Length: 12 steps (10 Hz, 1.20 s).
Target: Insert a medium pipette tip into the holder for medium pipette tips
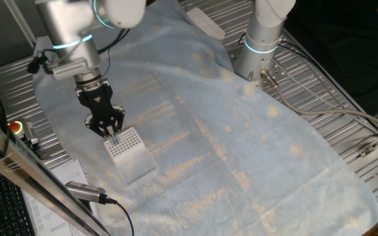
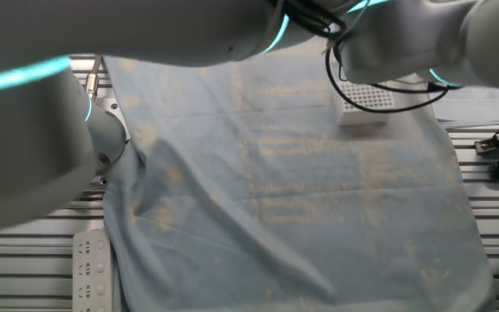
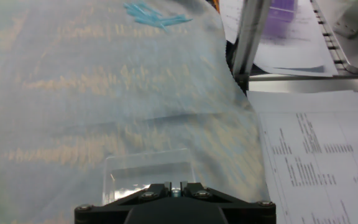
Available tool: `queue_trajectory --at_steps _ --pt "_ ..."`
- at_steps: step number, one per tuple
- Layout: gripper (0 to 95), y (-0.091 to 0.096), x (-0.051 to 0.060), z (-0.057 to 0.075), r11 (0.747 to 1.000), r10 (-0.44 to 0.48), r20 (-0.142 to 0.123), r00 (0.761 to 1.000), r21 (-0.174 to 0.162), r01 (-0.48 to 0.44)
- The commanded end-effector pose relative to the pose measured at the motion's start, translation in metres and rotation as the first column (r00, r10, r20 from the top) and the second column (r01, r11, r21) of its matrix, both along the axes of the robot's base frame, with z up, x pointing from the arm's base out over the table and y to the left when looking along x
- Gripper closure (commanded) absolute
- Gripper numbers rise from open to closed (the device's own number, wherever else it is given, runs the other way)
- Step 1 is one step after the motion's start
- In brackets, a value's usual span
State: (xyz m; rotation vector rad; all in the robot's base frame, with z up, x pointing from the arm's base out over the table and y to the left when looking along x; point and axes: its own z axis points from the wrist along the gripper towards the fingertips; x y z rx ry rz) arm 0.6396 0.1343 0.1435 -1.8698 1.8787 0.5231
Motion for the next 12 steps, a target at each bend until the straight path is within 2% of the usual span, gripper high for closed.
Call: queue_trajectory --at_steps 1,2,4,6,8,10,12 --pt "95.0 -0.001 0.001 -0.004 1.000 -0.001 0.006 1.000 0.010 0.000" --pt "95.0 0.000 0.002 -0.008 1.000 0.011 0.013 1.000 0.005 -0.011" --pt "95.0 0.000 0.002 -0.015 0.999 0.017 0.019 1.000 0.036 -0.017" --pt "95.0 0.006 0.001 -0.018 0.999 0.019 0.027 0.999 0.044 -0.020" --pt "95.0 0.008 -0.005 -0.025 0.999 0.019 0.033 0.999 0.048 -0.020" --pt "95.0 0.005 -0.010 -0.029 0.996 0.033 0.045 0.998 0.085 -0.037" --pt "95.0 0.005 -0.012 -0.032 0.995 0.034 0.047 0.998 0.094 -0.038"
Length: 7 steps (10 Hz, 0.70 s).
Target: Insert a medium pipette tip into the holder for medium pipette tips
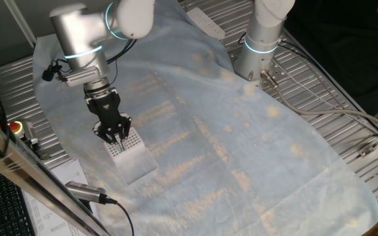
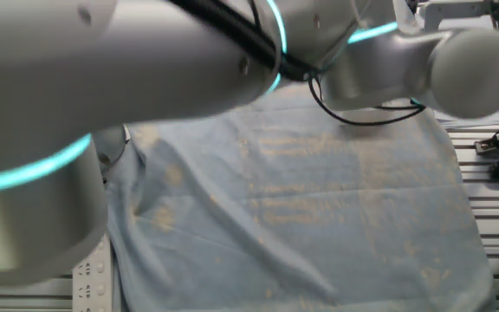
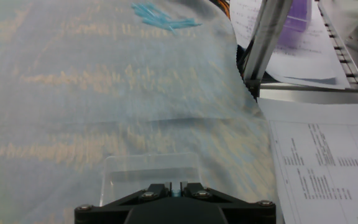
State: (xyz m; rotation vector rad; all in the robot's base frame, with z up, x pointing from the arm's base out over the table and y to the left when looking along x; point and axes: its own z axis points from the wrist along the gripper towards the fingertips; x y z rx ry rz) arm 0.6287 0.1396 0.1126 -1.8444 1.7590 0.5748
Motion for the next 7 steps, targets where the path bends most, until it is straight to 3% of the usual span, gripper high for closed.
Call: queue_trajectory --at_steps 1,4,7 --pt "95.0 0.0013 -0.0032 -0.0022 1.000 -0.009 0.002 1.000 0.000 0.009" --pt "95.0 0.0014 -0.0060 -0.0011 1.000 -0.018 -0.002 1.000 0.010 0.018" --pt "95.0 0.0022 -0.0067 -0.0006 0.998 -0.030 0.001 1.000 0.047 0.030"
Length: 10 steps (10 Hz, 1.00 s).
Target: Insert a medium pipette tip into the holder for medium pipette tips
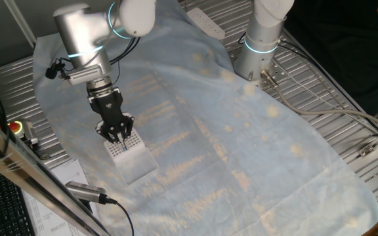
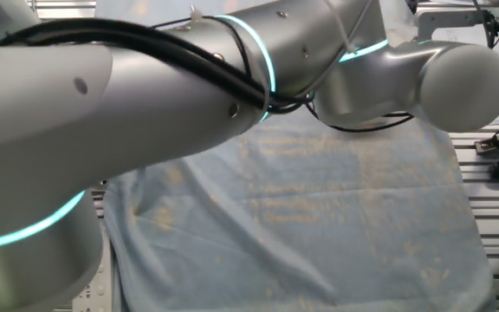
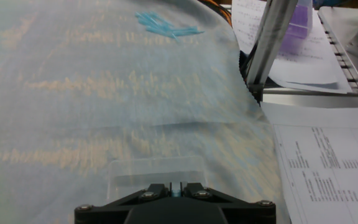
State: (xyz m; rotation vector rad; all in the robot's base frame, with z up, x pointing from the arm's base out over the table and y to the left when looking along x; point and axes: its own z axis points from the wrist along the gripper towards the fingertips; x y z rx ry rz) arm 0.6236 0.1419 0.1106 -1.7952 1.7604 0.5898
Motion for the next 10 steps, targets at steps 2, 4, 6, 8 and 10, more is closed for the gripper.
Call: queue_trajectory --at_steps 2,4,6,8,10 --pt "95.0 0.0003 -0.0023 0.0029 0.999 -0.007 -0.005 1.000 0.035 0.007" --pt "95.0 0.0016 -0.0048 0.0080 0.998 -0.007 -0.001 1.000 0.057 0.007" --pt "95.0 0.0018 -0.0053 0.0088 0.997 -0.010 0.005 1.000 0.074 0.009" --pt "95.0 0.0009 -0.0062 0.0081 0.996 -0.013 0.007 1.000 0.085 0.013" --pt "95.0 -0.0002 -0.0075 0.0071 0.995 -0.016 0.008 1.000 0.094 0.015"
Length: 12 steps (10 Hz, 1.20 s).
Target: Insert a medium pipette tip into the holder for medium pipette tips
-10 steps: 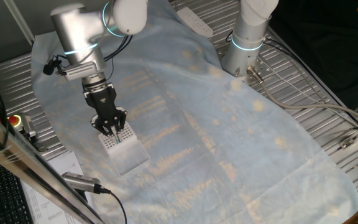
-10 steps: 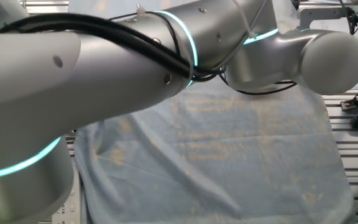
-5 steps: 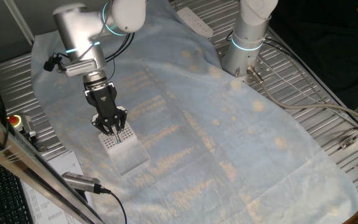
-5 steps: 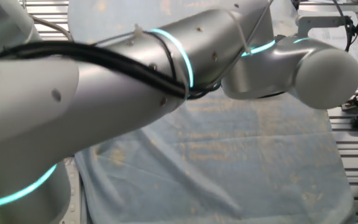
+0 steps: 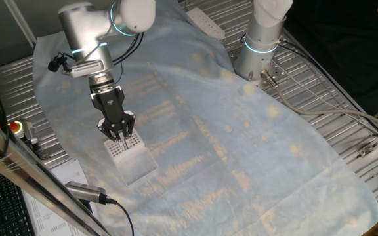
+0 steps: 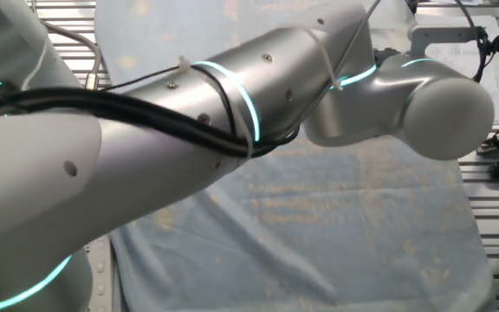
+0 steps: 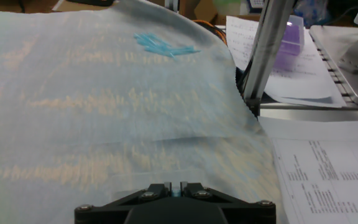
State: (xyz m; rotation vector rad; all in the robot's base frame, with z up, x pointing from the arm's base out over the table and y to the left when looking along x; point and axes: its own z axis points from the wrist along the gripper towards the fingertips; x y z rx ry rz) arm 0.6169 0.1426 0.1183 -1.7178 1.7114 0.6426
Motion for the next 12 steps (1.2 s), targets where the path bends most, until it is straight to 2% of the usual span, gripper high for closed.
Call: queue_trajectory --at_steps 1,7,12 --pt "95.0 -0.0023 -0.0025 -0.0018 1.000 -0.002 0.001 1.000 0.013 0.002" --pt "95.0 -0.0023 -0.0052 -0.0045 0.998 -0.023 0.000 1.000 0.053 0.023" --pt "95.0 0.0006 -0.0065 -0.0066 0.997 -0.038 0.002 0.999 0.070 0.038"
